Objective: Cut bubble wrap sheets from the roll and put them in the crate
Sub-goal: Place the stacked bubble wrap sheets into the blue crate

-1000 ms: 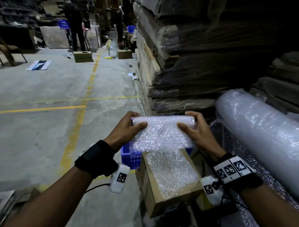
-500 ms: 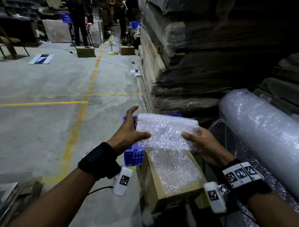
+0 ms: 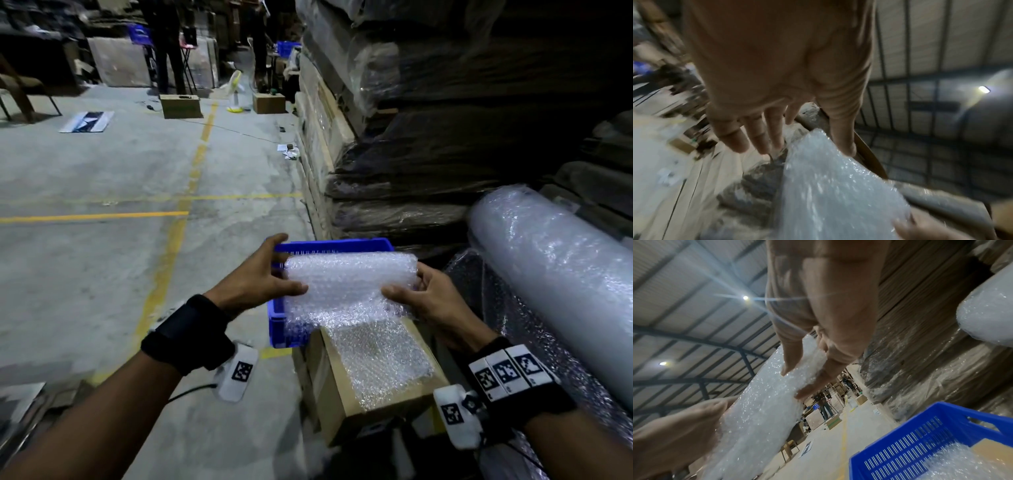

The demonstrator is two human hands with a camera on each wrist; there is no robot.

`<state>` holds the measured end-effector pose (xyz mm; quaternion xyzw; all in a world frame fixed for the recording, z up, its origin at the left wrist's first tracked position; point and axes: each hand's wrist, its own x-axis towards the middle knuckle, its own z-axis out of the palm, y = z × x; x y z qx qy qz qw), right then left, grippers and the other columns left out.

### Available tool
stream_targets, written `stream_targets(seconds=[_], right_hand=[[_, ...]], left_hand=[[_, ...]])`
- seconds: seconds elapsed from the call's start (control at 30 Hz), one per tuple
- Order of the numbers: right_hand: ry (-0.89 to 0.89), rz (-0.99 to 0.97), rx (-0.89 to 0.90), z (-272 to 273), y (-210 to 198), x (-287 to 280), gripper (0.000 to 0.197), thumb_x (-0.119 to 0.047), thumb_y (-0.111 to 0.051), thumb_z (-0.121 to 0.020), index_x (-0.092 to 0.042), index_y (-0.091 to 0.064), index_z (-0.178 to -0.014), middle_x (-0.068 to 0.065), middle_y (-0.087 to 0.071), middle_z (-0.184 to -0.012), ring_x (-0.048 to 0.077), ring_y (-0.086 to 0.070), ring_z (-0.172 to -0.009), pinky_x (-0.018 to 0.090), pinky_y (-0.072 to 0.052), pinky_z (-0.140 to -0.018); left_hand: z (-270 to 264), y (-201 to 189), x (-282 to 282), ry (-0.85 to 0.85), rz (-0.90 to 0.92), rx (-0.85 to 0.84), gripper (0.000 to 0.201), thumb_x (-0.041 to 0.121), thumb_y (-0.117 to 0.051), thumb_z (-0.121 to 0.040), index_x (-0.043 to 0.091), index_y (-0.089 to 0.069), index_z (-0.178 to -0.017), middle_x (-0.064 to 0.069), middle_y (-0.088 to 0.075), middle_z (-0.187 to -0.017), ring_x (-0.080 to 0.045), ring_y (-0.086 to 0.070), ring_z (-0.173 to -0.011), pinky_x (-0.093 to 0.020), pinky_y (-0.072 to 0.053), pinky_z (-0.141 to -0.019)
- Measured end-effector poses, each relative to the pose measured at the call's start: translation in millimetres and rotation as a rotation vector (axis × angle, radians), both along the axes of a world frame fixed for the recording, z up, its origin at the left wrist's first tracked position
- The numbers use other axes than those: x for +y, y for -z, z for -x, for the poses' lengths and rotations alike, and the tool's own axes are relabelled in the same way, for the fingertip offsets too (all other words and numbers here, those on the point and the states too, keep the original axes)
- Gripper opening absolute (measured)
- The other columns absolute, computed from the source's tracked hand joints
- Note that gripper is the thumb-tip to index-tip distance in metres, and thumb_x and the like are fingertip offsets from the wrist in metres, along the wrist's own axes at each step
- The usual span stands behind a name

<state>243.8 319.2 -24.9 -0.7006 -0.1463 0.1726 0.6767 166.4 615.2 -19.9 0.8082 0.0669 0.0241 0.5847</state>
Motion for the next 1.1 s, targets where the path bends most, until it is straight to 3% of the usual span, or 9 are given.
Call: stream_targets(seconds=[0.17,0.27,0.37,0.5,0.63,0.73,0.8,0.9,1.1], right_hand=[[-0.07,0.081,-0.079,3.6,-2.0,13.4,0.054,-0.008,-0.082,-0.074,-0.005,-0.059,-0.122,0.011,-0.075,-0.107,0.029,-0.073,-0.098,0.034,-0.06,-0.076],[-0.09,0.094,-0.118,9.0,-3.6,24.3,0.053,-0.008,-0.081,-0.074,-0.003,-0.058,-0.121,0.012,-0.076,-0.104,0.028,-0.074,-0.095,0.033,-0.06,-0.075],[-0.098,0.111,-0.101,12.7,1.7,24.0,0.054,-0.009,-0.082,-0.073,-0.004,-0.058,-0.122,0.013,-0.074,-0.107,0.031,-0.073,-0.098,0.041,-0.061,-0.08],[-0.15,0.146,-0.051,17.7,12.5,21.8,0.061,-0.015,-0.083,-0.071,-0.01,-0.056,-0.126,0.009,-0.074,-0.113,0.027,-0.071,-0.105,0.042,-0.059,-0.089],[-0.133,0.232,-0.124,15.0,10.2,28.6,0.062,-0.034,-0.082,-0.071,-0.019,-0.06,-0.127,-0.003,-0.072,-0.118,0.012,-0.067,-0.113,0.034,-0.052,-0.098],[-0.162,0.371,-0.23,10.9,11.8,34.8,0.031,-0.029,-0.08,-0.081,-0.017,-0.073,-0.109,-0.005,-0.075,-0.105,0.006,-0.069,-0.101,0.03,-0.054,-0.091],[-0.136,0.416,-0.283,7.0,17.9,37.0,0.017,-0.024,-0.08,-0.083,-0.019,-0.077,-0.099,-0.005,-0.077,-0.097,0.007,-0.07,-0.092,0.035,-0.057,-0.086],[-0.112,0.486,-0.37,-0.2,27.8,43.1,0.012,-0.026,-0.082,-0.082,-0.021,-0.076,-0.091,-0.005,-0.076,-0.091,0.009,-0.069,-0.086,0.041,-0.055,-0.084],[-0.169,0.516,-0.349,-15.2,31.0,48.8,0.011,-0.028,-0.078,-0.085,-0.023,-0.07,-0.09,-0.009,-0.073,-0.09,0.0,-0.065,-0.084,0.023,-0.049,-0.079]], left_hand=[[-16.9,-39.6,-3.0,0.189,-0.582,-0.104,0.081,0.051,-0.081,-0.075,0.018,-0.049,-0.141,0.004,-0.065,-0.124,-0.013,-0.061,-0.107,-0.03,-0.049,-0.093],[-28.5,-43.0,-18.2,0.379,-0.738,-0.059,0.047,0.056,-0.073,-0.083,0.014,-0.07,-0.105,-0.002,-0.071,-0.09,-0.017,-0.063,-0.081,-0.033,-0.048,-0.072],[-34.1,-30.8,-22.4,0.432,-0.764,-0.075,0.042,0.049,-0.071,-0.088,0.007,-0.067,-0.085,-0.009,-0.059,-0.071,-0.016,-0.048,-0.062,-0.031,-0.032,-0.058],[-33.1,-12.3,-21.4,0.477,-0.785,-0.065,0.038,0.043,-0.072,-0.088,0.011,-0.06,-0.073,0.002,-0.048,-0.06,-0.011,-0.042,-0.055,-0.034,-0.029,-0.055],[-31.1,0.7,-26.0,0.535,-0.828,-0.071,0.031,0.041,-0.072,-0.088,0.01,-0.07,-0.085,-0.003,-0.066,-0.077,-0.02,-0.058,-0.073,-0.036,-0.045,-0.067],[-31.4,8.4,-26.6,0.553,-0.824,-0.068,0.031,0.042,-0.072,-0.087,0.011,-0.071,-0.089,-0.007,-0.07,-0.086,-0.024,-0.061,-0.081,-0.039,-0.049,-0.074],[-31.9,11.6,-25.3,0.553,-0.814,-0.058,0.029,0.042,-0.073,-0.087,0.013,-0.072,-0.09,-0.006,-0.07,-0.087,-0.023,-0.058,-0.081,-0.039,-0.049,-0.074],[-35.2,15.9,-21.2,0.55,-0.803,-0.045,0.03,0.042,-0.073,-0.087,0.012,-0.072,-0.089,-0.003,-0.065,-0.079,-0.021,-0.055,-0.077,-0.037,-0.048,-0.072],[-53.1,24.1,-18.7,0.555,-0.767,-0.014,0.028,0.038,-0.074,-0.087,0.012,-0.069,-0.08,-0.002,-0.059,-0.068,-0.021,-0.053,-0.071,-0.037,-0.043,-0.067]])
